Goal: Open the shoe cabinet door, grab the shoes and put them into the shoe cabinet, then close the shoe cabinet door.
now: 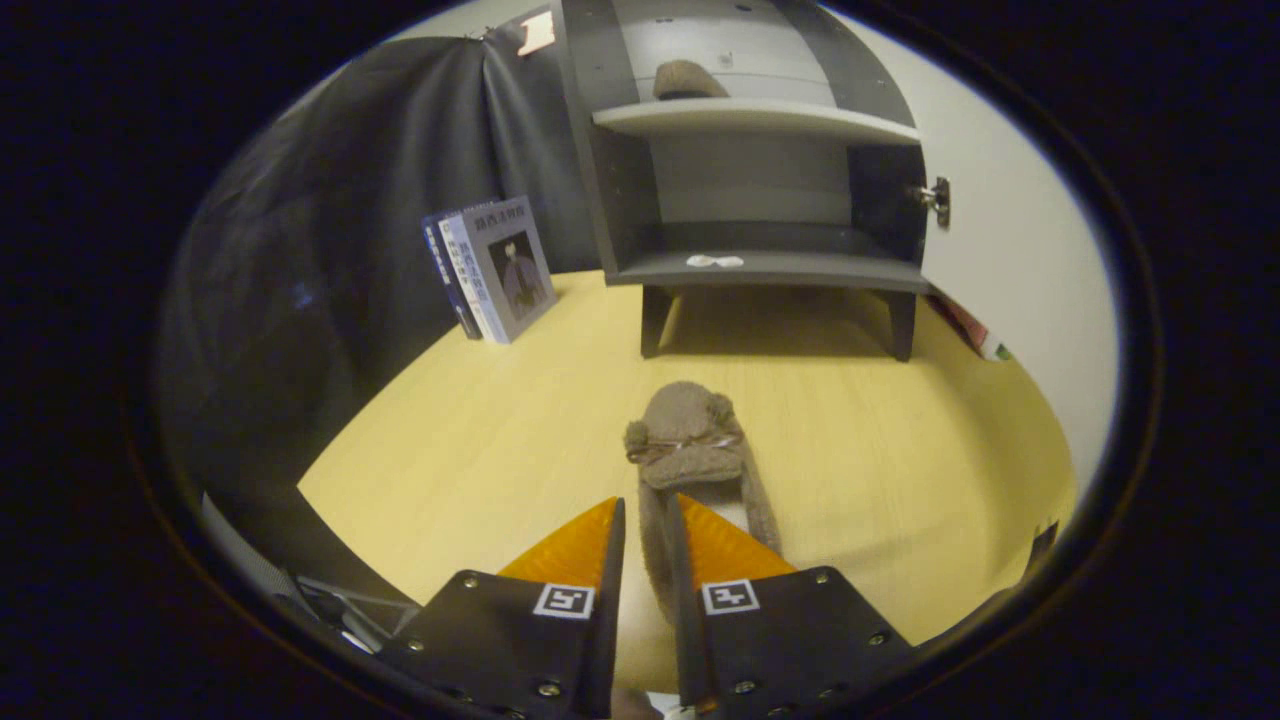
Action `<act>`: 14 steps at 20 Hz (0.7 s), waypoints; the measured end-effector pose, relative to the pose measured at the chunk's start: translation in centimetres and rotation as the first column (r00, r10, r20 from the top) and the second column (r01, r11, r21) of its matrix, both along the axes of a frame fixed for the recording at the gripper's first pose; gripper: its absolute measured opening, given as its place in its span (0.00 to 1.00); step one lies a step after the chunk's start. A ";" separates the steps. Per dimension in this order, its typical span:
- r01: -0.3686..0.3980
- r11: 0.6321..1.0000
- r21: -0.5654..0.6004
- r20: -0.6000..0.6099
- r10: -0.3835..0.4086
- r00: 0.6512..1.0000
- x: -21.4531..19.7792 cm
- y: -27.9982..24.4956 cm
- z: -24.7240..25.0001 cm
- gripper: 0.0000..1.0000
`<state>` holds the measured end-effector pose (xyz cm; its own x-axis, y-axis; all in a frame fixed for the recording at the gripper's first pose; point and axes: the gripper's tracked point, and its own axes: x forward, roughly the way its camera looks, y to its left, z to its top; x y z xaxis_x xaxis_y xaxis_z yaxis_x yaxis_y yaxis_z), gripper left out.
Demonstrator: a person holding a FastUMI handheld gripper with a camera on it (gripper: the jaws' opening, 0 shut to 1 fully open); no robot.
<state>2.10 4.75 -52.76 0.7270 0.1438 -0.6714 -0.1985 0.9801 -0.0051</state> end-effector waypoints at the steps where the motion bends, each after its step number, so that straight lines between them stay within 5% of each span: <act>1: 0.001 1.000 -0.007 -0.011 -0.001 1.000 0.3 -0.2 -0.8 0.25; 14: -0.012 0.998 -0.059 -0.065 0.008 0.998 6.3 1.9 -5.6 0.25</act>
<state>8.37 6.64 -58.38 0.6803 0.1097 -0.7247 -0.2102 0.9764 -0.0495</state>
